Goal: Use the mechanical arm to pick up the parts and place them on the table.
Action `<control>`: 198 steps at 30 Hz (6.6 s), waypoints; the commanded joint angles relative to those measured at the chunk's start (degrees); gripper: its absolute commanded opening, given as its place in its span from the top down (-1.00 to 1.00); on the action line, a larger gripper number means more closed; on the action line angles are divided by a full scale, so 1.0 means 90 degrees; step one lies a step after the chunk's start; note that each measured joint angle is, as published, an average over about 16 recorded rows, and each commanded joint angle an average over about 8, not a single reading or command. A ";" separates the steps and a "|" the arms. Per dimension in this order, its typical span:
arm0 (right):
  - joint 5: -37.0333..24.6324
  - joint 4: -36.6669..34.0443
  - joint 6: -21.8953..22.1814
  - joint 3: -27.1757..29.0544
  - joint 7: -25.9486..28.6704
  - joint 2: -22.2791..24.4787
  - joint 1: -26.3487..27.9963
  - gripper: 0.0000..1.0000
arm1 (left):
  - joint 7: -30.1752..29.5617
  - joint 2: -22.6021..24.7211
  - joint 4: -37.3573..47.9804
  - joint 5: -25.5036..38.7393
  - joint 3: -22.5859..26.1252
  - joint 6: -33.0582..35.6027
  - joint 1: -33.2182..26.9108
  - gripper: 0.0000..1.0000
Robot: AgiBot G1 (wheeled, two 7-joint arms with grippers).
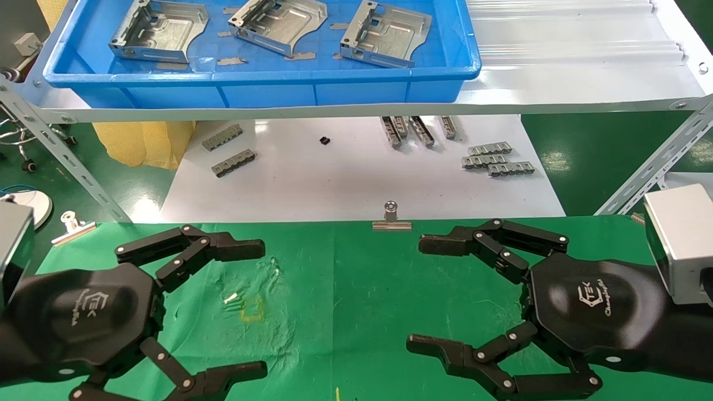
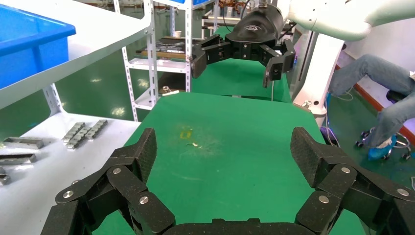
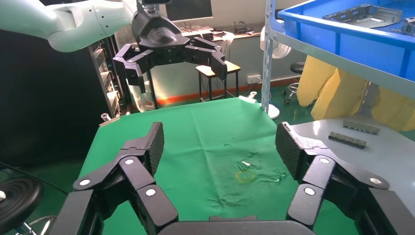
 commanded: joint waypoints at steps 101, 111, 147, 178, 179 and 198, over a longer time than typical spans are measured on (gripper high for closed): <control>0.0001 0.0000 0.0000 -0.0002 -0.0001 0.0000 0.0001 -1.00 | 0.0691 0.4614 0.8026 0.3894 0.1741 -0.5159 -0.6070 1.00; 0.0001 0.0000 0.0000 -0.0002 -0.0001 0.0000 0.0001 -1.00 | 0.0695 0.4578 0.7961 0.3754 0.1652 -0.5208 -0.6040 1.00; 0.0002 0.0000 0.0000 -0.0003 -0.0002 0.0001 0.0001 -1.00 | 0.2408 0.1970 0.5960 0.2265 0.1350 0.0726 -0.5172 1.00; 0.0002 0.0000 0.0001 -0.0004 -0.0002 0.0001 0.0001 -1.00 | 0.6172 0.2225 0.6680 0.3175 0.3313 0.0170 -0.3777 0.18; 0.0002 0.0000 0.0001 -0.0004 -0.0002 0.0001 0.0001 -1.00 | 0.6255 0.2255 0.6765 0.3194 0.3322 0.0153 -0.3793 -0.07; 0.0003 0.0000 0.0001 -0.0004 -0.0002 0.0001 0.0001 -1.00 | 0.6291 0.2629 0.7887 0.2967 0.3173 0.0425 -0.4012 -1.00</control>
